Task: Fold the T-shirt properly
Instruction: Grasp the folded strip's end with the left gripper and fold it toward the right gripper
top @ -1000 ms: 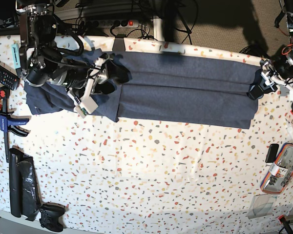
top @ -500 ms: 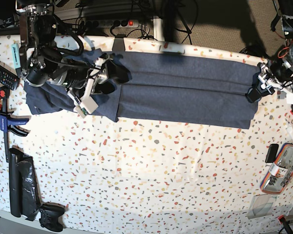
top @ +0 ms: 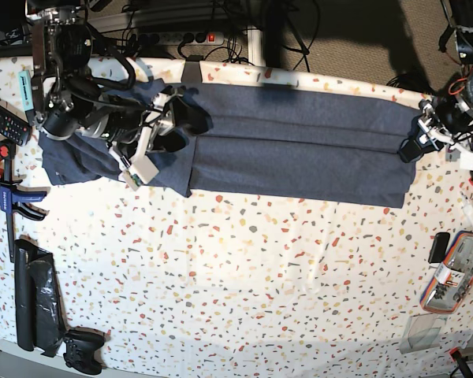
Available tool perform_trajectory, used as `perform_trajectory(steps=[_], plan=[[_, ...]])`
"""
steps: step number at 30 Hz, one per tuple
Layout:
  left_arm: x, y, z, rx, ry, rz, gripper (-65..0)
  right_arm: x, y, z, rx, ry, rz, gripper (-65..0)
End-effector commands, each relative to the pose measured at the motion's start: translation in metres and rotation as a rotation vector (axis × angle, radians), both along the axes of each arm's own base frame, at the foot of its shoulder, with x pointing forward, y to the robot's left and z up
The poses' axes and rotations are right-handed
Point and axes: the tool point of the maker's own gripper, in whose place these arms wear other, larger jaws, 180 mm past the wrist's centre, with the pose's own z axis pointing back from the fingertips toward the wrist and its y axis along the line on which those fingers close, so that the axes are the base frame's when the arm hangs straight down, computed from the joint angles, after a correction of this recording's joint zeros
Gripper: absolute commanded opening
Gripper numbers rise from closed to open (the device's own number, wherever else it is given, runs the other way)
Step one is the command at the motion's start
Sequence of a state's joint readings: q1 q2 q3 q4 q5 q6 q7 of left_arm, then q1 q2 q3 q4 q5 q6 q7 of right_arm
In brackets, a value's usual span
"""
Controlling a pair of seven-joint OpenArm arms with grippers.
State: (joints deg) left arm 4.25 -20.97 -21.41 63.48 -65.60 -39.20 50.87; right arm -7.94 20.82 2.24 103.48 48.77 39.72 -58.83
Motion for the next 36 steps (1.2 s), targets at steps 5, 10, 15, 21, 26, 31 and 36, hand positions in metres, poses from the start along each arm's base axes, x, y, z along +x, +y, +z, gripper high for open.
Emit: perform_trajectory(steps=[5,10,15,21,26,31,36], plan=[[0.018,0.029,0.024,0.056,-0.065,0.022,-65.0,0.006,0.0,0.012,0.019,-0.042,0.003,-31.0],[0.027,0.066,0.05,0.145,-0.11,0.046,-65.0,0.006,0.0,0.012,0.019,-0.042,0.003,-31.0],[0.03,0.086,0.07,0.306,-0.13,-0.009,-65.0,0.006,0.0,0.012,0.019,-0.042,0.003,-31.0],[0.035,0.062,0.093,0.385,-0.157,-0.088,-65.0,0.006,0.0,0.012,0.018,-0.041,0.003,-31.0],[0.029,0.002,0.109,0.351,-0.231,-0.114,-65.0,0.006,0.0,0.011,0.014,-0.037,0.005,-31.0],[0.016,-0.07,0.127,0.233,-0.331,-0.143,-65.0,0.006,0.0,0.012,0.015,-0.038,0.005,-31.0],[0.011,-0.141,0.114,0.173,-0.307,-0.259,-65.0,0.005,0.0,0.011,0.012,-0.035,0.006,-31.0]])
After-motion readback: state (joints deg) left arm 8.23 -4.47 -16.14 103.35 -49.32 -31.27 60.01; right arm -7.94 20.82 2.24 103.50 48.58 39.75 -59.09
